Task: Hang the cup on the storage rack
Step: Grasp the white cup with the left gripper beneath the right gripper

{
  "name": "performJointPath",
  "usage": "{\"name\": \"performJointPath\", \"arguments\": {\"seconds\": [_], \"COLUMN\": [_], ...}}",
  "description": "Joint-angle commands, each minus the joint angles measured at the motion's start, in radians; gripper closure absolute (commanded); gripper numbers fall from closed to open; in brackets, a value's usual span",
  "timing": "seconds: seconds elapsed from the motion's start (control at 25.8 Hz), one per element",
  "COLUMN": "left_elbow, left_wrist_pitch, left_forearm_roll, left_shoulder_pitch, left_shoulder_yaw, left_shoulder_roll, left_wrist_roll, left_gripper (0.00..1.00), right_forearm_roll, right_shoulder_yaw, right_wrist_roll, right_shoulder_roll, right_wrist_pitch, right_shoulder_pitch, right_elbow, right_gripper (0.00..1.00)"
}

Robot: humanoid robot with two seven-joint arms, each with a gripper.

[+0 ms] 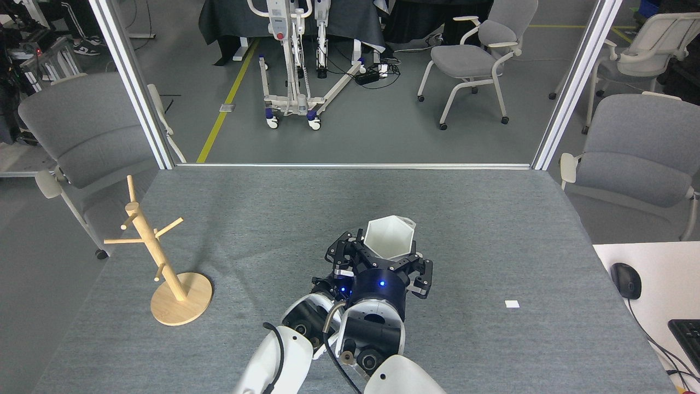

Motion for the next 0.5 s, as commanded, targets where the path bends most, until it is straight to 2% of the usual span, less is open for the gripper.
{"name": "performJointPath", "arguments": {"seconds": [0.0, 0.12, 0.31, 0.47], "left_elbow": [0.005, 0.025, 0.052, 0.052], "left_wrist_pitch": [-0.059, -0.059, -0.059, -0.062], "left_forearm_roll": [-0.002, -0.002, -0.005, -0.005], "left_shoulder_pitch": [0.004, 0.005, 0.028, 0.063], "left_shoulder_yaw": [0.000, 0.002, 0.000, 0.000], "left_shoulder_roll": [0.001, 0.001, 0.002, 0.007], "left_wrist_roll": [-0.002, -0.002, -0.002, 0.001], "left_gripper": [1.00, 1.00, 1.00, 1.00], "right_forearm_roll": [0.001, 0.000, -0.012, -0.014], "right_shoulder_yaw": [-0.003, -0.005, -0.015, -0.089], "right_wrist_roll": [-0.015, -0.049, -0.229, -0.348], "right_shoulder_roll": [0.009, 0.030, 0.050, 0.098], "right_wrist_pitch": [-0.074, -0.076, -0.076, -0.095], "right_shoulder_pitch": [0.002, 0.001, 0.001, 0.002], "right_elbow": [0.003, 0.003, -0.006, -0.006], "right_gripper": [0.01, 0.01, 0.02, 0.02]}}
